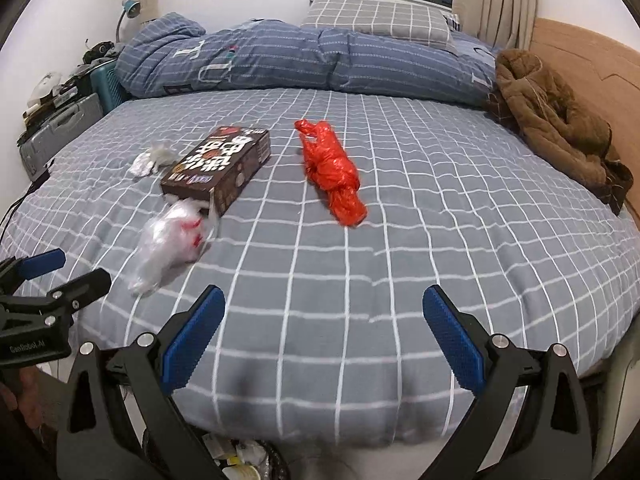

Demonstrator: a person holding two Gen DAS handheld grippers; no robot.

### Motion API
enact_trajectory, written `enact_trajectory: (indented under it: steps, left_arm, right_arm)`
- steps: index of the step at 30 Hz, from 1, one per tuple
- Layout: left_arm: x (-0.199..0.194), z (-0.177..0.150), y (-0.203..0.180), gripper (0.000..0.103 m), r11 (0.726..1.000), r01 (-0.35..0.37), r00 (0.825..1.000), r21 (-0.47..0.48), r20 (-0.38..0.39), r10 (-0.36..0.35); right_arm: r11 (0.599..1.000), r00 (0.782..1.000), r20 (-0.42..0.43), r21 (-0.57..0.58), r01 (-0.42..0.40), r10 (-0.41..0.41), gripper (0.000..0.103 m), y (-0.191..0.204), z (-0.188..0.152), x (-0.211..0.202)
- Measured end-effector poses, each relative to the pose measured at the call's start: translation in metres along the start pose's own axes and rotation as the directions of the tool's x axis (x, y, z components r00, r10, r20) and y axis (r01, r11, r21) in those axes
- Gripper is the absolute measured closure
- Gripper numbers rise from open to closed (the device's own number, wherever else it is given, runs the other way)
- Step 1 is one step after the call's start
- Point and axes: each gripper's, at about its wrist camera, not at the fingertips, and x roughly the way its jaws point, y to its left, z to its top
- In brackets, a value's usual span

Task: Collect trash
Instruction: 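Move both tools back over the bed toward the chocolate box and red bag, then grasp the brown chocolate box with the left tool while the right tool grasps the red plastic bag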

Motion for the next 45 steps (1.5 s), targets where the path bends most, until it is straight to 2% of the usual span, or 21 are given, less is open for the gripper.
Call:
enact_trajectory:
  steps: [13, 19, 27, 37, 40, 42, 45]
  left_arm:
    - [0.063, 0.057, -0.001, 0.006, 1.0, -0.009, 1.0, 0.0, -0.016, 0.009]
    - [0.092, 0.091, -0.005, 0.006, 1.0, -0.003, 1.0, 0.004, -0.024, 0.003]
    - [0.127, 0.12, -0.01, 0.006, 1.0, 0.01, 0.998, 0.017, -0.064, -0.009]
    - [0.148, 0.131, -0.016, 0.007, 0.999, -0.014, 0.995, 0.029, -0.1, 0.017]
    - [0.152, 0.132, -0.016, 0.011, 1.0, -0.009, 0.993, 0.02, -0.117, 0.012]
    - [0.152, 0.13, -0.016, 0.011, 1.0, -0.014, 0.993, 0.021, -0.12, 0.017]
    - [0.151, 0.13, -0.016, 0.012, 1.0, -0.015, 0.993, 0.019, -0.114, 0.017]
  right_arm:
    - [1.0, 1.0, -0.023, 0.006, 0.004, -0.004, 0.008, -0.014, 0.054, 0.072]
    - [1.0, 1.0, -0.018, -0.01, 0.009, -0.01, 0.01, -0.015, 0.081, 0.1]
    - [1.0, 0.999, -0.041, -0.022, 0.007, -0.008, 0.016, -0.02, 0.104, 0.136]
    - [0.999, 0.995, -0.096, -0.035, -0.03, 0.026, 0.034, -0.015, 0.109, 0.163]
    - [0.999, 0.993, -0.114, -0.025, -0.042, 0.039, 0.042, -0.016, 0.107, 0.167]
    - [0.999, 0.991, -0.125, -0.026, -0.042, 0.039, 0.053, -0.016, 0.105, 0.169]
    - [0.999, 0.99, -0.136, -0.024, -0.047, 0.043, 0.065, -0.016, 0.104, 0.171]
